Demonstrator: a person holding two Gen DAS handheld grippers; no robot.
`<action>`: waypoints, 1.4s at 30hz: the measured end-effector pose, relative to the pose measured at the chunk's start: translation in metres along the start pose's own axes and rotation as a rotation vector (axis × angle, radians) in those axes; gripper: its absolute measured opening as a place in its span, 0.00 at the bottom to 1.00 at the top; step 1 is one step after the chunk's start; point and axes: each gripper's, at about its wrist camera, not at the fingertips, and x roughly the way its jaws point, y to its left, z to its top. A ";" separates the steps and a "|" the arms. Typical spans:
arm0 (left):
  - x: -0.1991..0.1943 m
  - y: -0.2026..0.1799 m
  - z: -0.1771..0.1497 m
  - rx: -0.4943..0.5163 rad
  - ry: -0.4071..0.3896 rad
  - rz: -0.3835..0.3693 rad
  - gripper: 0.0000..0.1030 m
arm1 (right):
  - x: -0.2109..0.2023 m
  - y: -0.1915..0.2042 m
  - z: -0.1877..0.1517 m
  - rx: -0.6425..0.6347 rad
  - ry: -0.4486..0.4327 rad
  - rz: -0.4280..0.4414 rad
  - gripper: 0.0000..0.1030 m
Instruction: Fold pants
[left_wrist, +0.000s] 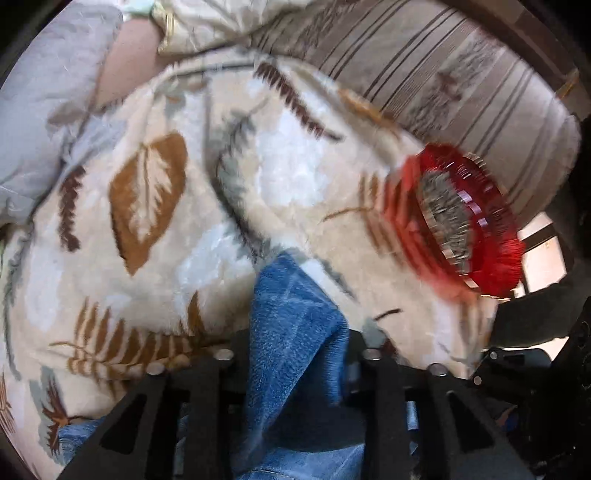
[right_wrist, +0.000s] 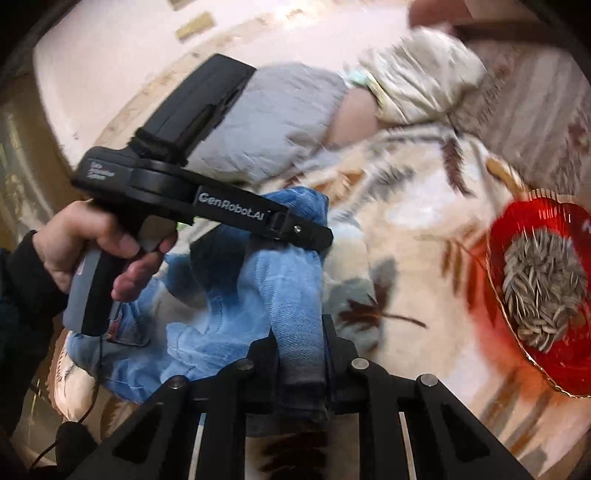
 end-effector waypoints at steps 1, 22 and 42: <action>0.007 0.005 -0.001 -0.019 0.018 0.003 0.59 | 0.007 -0.004 -0.001 0.012 0.036 0.003 0.24; -0.114 0.037 -0.028 -0.219 -0.338 -0.038 0.88 | -0.074 0.036 -0.026 -0.156 -0.110 -0.110 0.76; -0.010 0.049 -0.058 -0.039 0.008 0.144 0.26 | 0.030 0.112 -0.052 -0.524 0.039 -0.111 0.24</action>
